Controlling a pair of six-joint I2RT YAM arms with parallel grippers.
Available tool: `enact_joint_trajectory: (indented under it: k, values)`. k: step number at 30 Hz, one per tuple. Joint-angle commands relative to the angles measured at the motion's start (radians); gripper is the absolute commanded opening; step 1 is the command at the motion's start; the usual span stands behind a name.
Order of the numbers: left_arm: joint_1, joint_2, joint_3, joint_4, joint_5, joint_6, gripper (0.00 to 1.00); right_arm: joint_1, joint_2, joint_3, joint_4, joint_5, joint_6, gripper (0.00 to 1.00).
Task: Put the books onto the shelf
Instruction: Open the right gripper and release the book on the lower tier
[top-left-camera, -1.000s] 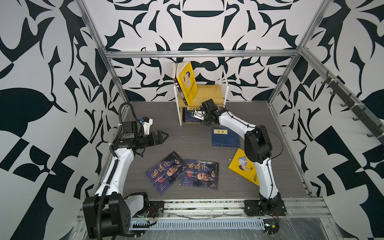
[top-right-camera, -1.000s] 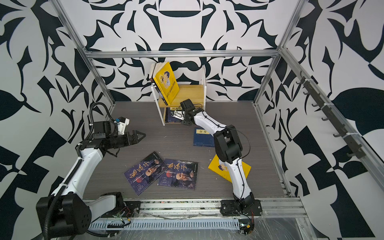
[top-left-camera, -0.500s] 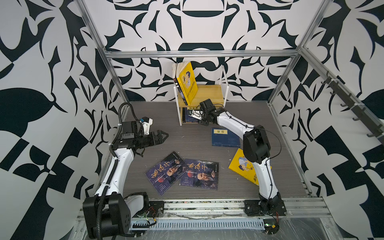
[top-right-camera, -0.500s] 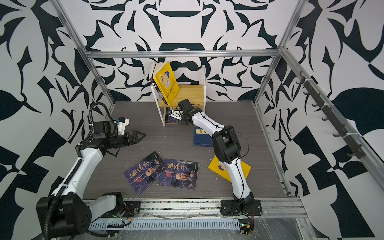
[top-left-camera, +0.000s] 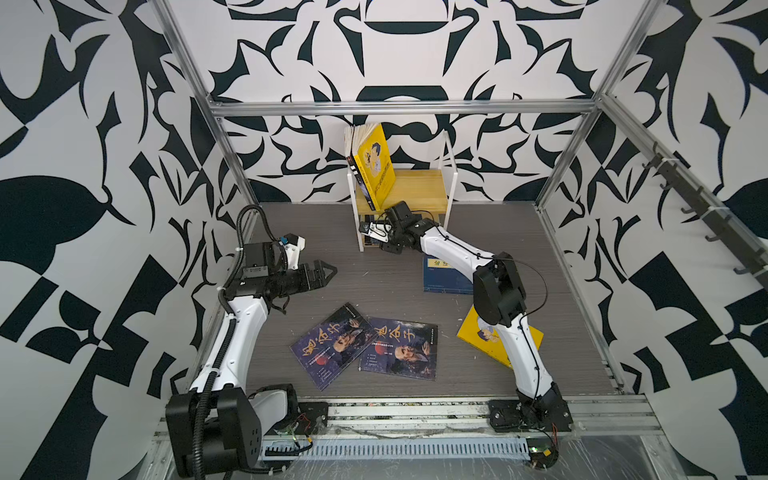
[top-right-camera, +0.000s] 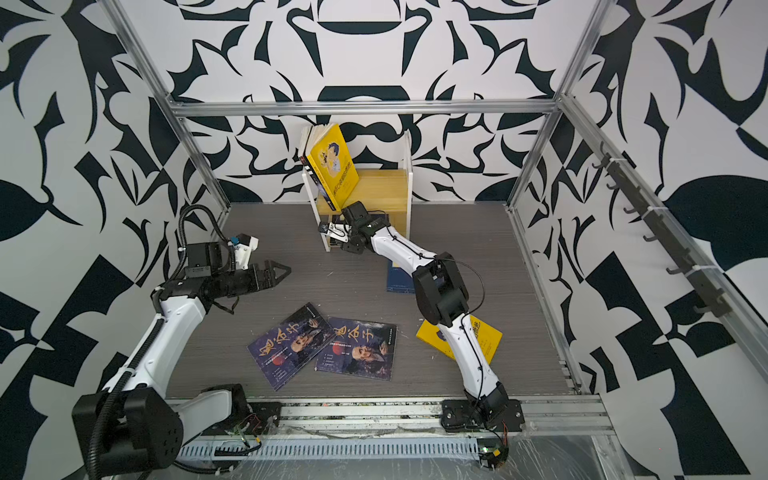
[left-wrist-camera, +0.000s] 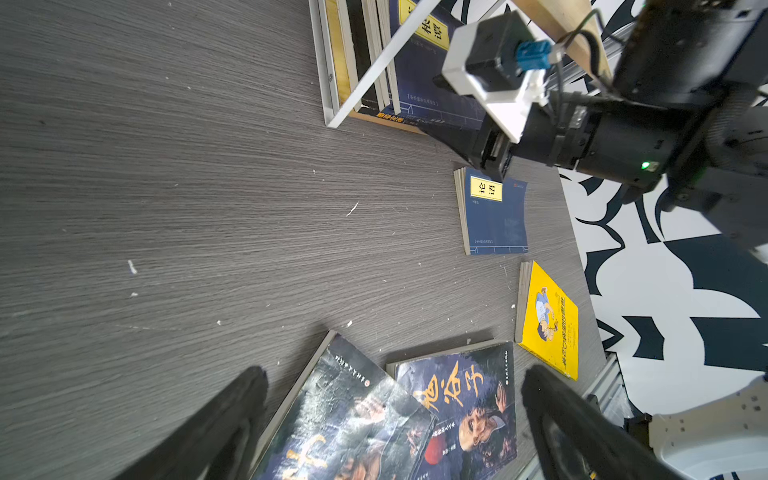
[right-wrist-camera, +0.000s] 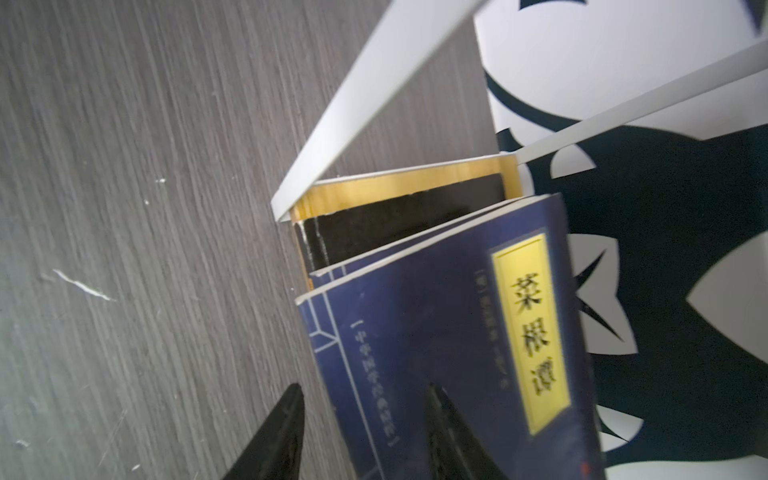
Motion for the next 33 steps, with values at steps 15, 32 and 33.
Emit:
enact_joint_trajectory:
  k: [15, 32, 33]
  values:
    - [0.006, -0.007, 0.000, 0.006, 0.017, 0.005, 1.00, 0.000, 0.019, 0.080, 0.019, -0.014, 0.039, 0.37]
    - [0.004, 0.001, 0.000, 0.012, 0.000, 0.013, 1.00, 0.001, 0.018, 0.110, 0.022, -0.024, 0.027, 0.34]
    - [0.006, 0.001, 0.006, 0.007, 0.002, 0.015, 1.00, 0.005, 0.011, 0.106, 0.015, -0.028, 0.027, 0.36]
